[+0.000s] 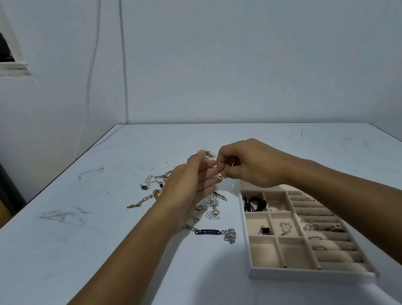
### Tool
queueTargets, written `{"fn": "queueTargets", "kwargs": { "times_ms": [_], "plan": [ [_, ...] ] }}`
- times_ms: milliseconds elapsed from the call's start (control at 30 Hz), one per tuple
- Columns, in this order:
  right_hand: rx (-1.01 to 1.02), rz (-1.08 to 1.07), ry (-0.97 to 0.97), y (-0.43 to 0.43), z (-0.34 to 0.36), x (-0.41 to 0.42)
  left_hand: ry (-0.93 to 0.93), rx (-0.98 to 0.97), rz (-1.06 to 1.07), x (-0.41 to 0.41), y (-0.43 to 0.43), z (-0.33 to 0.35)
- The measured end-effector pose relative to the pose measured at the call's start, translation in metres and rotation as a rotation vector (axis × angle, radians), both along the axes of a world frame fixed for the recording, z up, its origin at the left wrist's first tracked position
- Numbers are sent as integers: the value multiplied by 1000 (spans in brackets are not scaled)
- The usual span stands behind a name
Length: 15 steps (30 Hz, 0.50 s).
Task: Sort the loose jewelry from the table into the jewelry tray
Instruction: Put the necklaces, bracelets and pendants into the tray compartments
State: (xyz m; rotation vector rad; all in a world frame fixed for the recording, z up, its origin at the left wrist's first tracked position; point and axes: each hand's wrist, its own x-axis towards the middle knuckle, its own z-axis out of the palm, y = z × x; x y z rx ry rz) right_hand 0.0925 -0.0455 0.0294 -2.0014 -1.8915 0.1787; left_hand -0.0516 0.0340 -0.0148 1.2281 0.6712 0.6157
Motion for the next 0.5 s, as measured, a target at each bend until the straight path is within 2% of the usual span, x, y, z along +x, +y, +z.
{"fn": "queueTargets", "kwargs": {
  "times_ms": [167,500],
  "plan": [
    [30,3,-11,-7,3,-1,-50,-179,-87,-1,-9,3],
    [88,-23,0,-20,6,-1,-25,-174,-153,0,-15,7]
  ]
}}
